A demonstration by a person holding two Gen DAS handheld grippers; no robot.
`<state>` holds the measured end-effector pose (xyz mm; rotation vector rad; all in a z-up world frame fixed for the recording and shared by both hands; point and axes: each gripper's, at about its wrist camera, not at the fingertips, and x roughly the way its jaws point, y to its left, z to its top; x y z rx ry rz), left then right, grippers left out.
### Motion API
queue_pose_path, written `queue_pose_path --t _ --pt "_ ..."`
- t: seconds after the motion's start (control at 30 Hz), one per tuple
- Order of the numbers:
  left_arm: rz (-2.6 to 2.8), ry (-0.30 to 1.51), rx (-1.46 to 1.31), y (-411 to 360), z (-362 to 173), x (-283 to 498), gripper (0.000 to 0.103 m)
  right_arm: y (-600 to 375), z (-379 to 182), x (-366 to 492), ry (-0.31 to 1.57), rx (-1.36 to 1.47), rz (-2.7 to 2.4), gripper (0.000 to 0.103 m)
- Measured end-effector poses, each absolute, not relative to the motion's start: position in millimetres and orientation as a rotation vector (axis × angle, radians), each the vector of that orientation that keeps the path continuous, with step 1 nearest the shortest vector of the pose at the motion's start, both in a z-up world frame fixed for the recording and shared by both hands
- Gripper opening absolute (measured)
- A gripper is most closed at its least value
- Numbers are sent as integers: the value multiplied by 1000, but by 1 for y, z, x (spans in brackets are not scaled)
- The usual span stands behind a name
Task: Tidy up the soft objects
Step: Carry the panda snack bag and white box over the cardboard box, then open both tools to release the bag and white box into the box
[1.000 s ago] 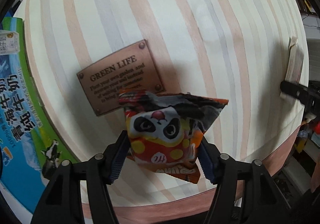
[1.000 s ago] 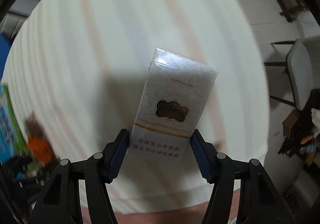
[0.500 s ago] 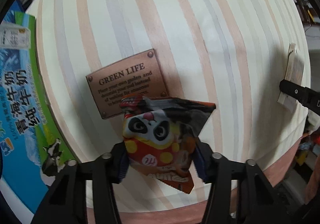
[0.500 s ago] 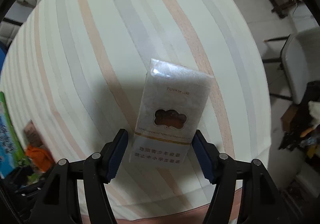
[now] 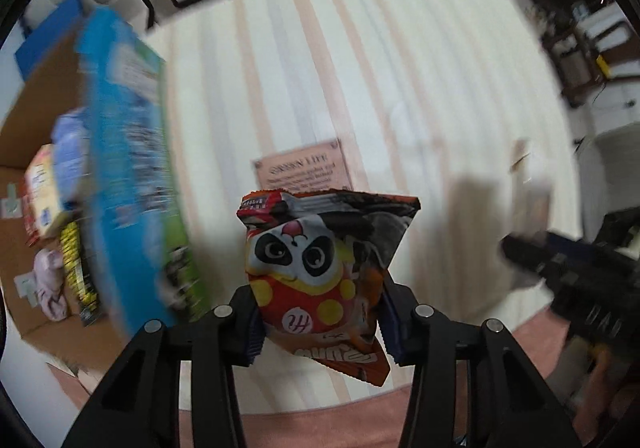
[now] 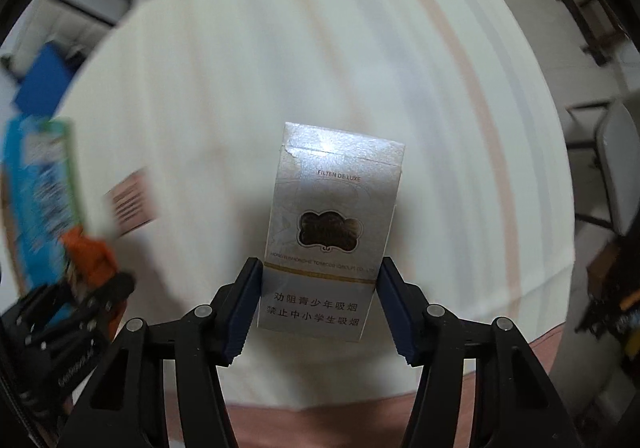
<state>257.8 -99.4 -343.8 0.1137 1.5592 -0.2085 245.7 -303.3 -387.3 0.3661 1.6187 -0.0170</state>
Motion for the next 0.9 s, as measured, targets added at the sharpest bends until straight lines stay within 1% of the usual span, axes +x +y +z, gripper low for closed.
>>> queue_pose_path --t 0.2,0.3,0.4,0.47,0.57,0.6,0.77,0.9 --pt "-187 1440 -11 -40 -263 241 43 -223 -297 243 1492 341 185 60" --pt "-162 1422 -56 3 -242 243 43 -180 -263 238 1452 322 268 60" --pt "-117 1429 -82 48 -238 247 43 -129 -234 247 1437 277 337 60" --pt "-84 1448 -99 81 -246 254 43 -99 -230 250 1441 255 364 60" --pt "-51 1488 -143 111 -255 268 43 -49 -238 261 1464 213 385 60" --pt "-45 1514 -170 125 -266 273 43 -41 -241 268 1477 207 387 60" --pt "-52 1636 -215 148 -309 288 43 4 -279 275 1547 149 363 60" --pt "-80 1692 -237 152 -332 300 43 15 -301 278 1584 101 325 60"
